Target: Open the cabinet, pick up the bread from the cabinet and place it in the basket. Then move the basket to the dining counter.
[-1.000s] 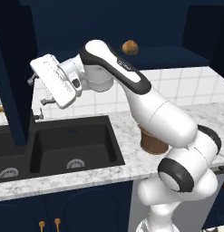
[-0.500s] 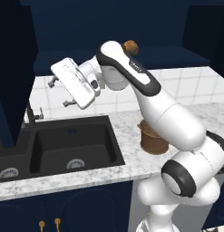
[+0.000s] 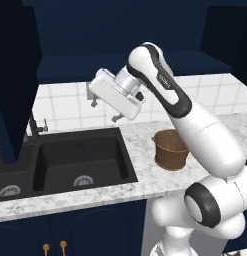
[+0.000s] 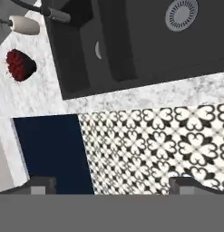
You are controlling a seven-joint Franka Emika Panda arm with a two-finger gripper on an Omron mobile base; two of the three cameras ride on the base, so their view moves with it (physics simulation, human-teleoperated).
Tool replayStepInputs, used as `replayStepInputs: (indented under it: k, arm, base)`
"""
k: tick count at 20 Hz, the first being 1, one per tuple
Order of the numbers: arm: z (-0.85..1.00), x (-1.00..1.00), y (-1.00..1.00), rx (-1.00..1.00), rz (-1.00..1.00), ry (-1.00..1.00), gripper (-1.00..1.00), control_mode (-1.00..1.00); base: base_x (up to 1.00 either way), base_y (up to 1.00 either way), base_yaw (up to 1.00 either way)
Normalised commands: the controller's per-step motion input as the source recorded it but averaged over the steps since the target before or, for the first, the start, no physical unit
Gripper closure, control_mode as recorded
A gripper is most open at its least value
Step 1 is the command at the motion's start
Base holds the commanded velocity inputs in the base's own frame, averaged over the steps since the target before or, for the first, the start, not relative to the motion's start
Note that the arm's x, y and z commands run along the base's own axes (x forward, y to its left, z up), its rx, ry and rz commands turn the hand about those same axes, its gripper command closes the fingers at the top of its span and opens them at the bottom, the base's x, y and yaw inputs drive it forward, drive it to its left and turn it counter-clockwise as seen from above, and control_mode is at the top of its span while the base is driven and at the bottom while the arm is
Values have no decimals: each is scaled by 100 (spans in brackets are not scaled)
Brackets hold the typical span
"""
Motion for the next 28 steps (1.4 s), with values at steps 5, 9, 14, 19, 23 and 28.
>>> replayStepInputs:
  k: [5,9,14,19,23,28]
  arm:
    - [-60,6,-100,-34,19,-65,-100,-100]
    - [-17,45,-97,-21,-7,-46,-100,-100]
    - [46,57,-54,-51,-14,-26,-100,-100]
    - [33,9,-80,-35,-38,-13,-100,-100]
    - [93,0,-39,-3,-8,-59,-100,-100]
    - [68,14,-22,13,-2,-27,-100,-100]
  base:
    - [0,0,0]
    - [0,0,0]
    - [0,0,0]
    - [0,0,0]
    - [0,0,0]
    - [0,0,0]
